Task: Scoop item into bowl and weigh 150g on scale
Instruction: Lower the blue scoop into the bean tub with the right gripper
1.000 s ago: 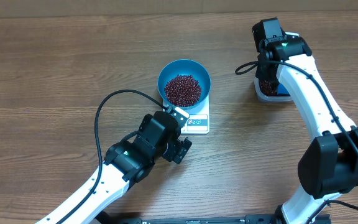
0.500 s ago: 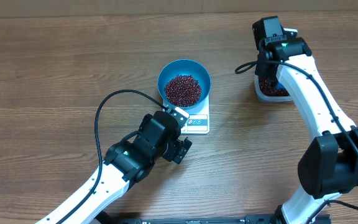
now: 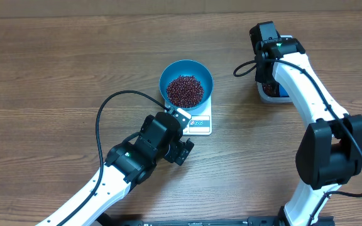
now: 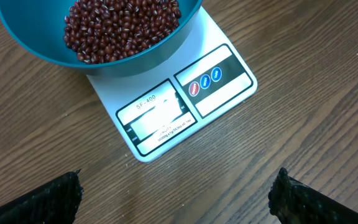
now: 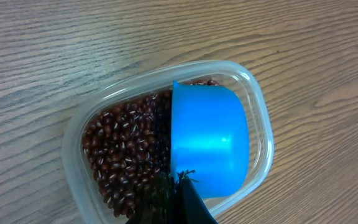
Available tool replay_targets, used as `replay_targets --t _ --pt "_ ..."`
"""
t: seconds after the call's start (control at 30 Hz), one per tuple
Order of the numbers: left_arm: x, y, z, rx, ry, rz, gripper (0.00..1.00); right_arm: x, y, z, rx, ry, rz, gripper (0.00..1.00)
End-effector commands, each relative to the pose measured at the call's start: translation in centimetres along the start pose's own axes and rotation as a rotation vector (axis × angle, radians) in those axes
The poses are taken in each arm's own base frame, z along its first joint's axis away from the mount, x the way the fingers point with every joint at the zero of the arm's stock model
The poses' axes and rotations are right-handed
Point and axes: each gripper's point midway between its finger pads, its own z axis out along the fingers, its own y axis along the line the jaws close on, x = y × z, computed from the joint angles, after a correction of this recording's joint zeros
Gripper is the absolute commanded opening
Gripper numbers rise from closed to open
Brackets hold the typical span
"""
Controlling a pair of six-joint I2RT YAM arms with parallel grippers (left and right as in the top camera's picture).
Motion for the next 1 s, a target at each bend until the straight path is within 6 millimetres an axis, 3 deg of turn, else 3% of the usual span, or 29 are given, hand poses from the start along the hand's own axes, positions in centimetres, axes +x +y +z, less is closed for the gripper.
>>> replay_targets --t 0.0,0.23,0.53,0.97 --pt "0.5 0.3 0.3 -0.015 0.015 -0.006 1.00 0.3 1.1 -0.1 -0.061 0.017 -0.002 0.04" --pt "0.5 0.3 0.3 -0.014 0.015 -0.006 1.00 1.3 4.4 -0.7 -0.253 0.077 -0.006 0.04" --pt "0.5 0.3 0.3 -0.014 0.015 -0.006 1.00 1.7 5.9 -1.1 -0.352 0.111 0.000 0.04" --pt "0.5 0.3 0.3 -0.015 0.015 -0.006 1.00 1.3 3.8 0.3 -0.472 0.184 0.094 0.04"
